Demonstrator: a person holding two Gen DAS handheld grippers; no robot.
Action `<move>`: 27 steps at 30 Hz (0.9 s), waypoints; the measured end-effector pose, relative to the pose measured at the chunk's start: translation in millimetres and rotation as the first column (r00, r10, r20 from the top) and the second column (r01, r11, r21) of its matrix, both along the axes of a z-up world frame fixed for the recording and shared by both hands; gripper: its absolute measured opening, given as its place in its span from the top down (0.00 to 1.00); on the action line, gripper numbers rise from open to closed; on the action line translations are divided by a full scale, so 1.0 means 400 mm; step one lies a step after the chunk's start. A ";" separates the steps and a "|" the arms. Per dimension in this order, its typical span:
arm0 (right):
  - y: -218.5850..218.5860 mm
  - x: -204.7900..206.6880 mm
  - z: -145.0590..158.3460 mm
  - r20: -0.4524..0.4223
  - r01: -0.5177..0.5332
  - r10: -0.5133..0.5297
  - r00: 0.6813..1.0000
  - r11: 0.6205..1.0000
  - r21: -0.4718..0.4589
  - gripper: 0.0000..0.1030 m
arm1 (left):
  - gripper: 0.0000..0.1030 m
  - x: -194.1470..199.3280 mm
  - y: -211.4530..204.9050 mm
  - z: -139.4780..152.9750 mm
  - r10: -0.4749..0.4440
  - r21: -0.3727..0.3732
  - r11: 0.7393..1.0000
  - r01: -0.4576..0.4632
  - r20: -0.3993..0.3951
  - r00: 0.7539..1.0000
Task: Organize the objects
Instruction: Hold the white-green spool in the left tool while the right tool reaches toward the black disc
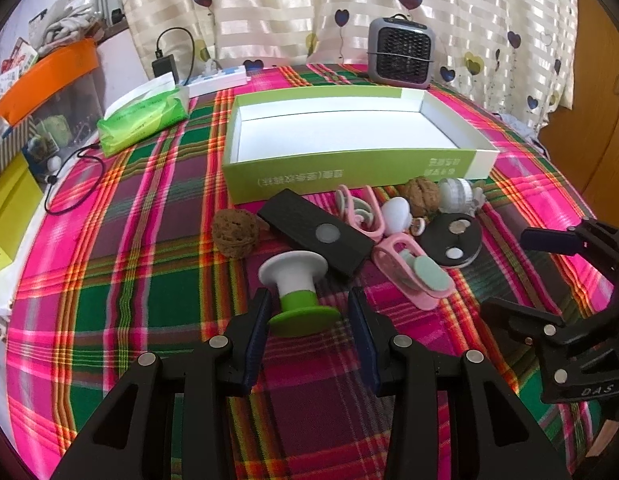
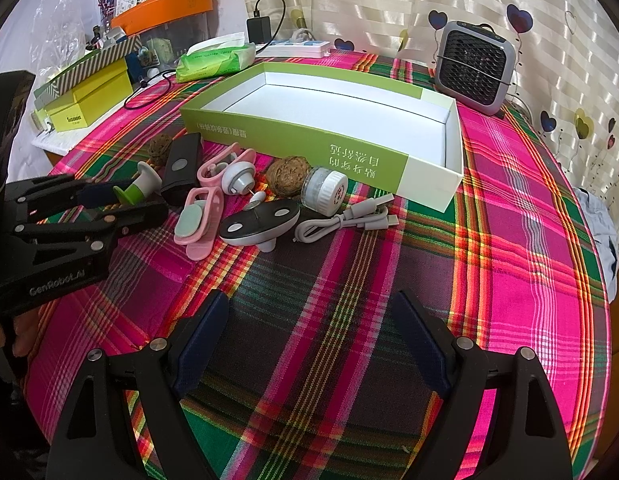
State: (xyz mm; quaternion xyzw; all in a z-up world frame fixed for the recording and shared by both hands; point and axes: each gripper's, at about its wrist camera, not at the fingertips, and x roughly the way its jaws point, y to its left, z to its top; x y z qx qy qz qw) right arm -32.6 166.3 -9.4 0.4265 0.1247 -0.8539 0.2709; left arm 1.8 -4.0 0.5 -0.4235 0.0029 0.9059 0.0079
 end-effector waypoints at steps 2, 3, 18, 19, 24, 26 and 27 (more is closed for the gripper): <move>0.004 0.000 0.001 0.007 0.001 -0.001 1.000 1.000 -0.019 0.18 | 0.63 0.005 -0.002 0.000 -0.009 0.006 1.000 0.009 -0.001 1.000; 0.007 -0.002 0.001 0.008 0.002 -0.002 1.000 1.000 -0.023 0.18 | 0.63 0.009 0.001 0.001 -0.012 0.010 1.000 0.012 -0.003 1.000; -0.015 0.001 0.015 0.010 -0.035 0.036 0.999 0.996 -0.082 0.22 | 0.63 0.031 -0.009 0.011 -0.025 0.062 0.998 0.026 -0.015 1.000; -0.016 0.002 0.017 0.008 -0.039 0.040 0.999 0.995 -0.086 0.23 | 0.63 0.034 -0.011 0.014 -0.026 0.065 0.998 0.027 -0.018 1.000; -0.017 0.005 0.019 0.006 -0.048 0.049 0.999 0.993 -0.109 0.24 | 0.63 0.041 -0.019 0.026 -0.018 0.074 0.997 0.021 -0.033 0.999; -0.016 0.002 0.021 0.005 -0.043 0.043 0.999 0.992 -0.116 0.25 | 0.63 0.037 -0.022 0.028 -0.011 0.077 0.997 0.014 -0.033 0.999; -0.015 -0.001 0.023 0.004 -0.038 0.038 0.999 0.992 -0.122 0.28 | 0.63 0.033 -0.023 0.028 -0.009 0.078 0.997 0.012 -0.033 0.999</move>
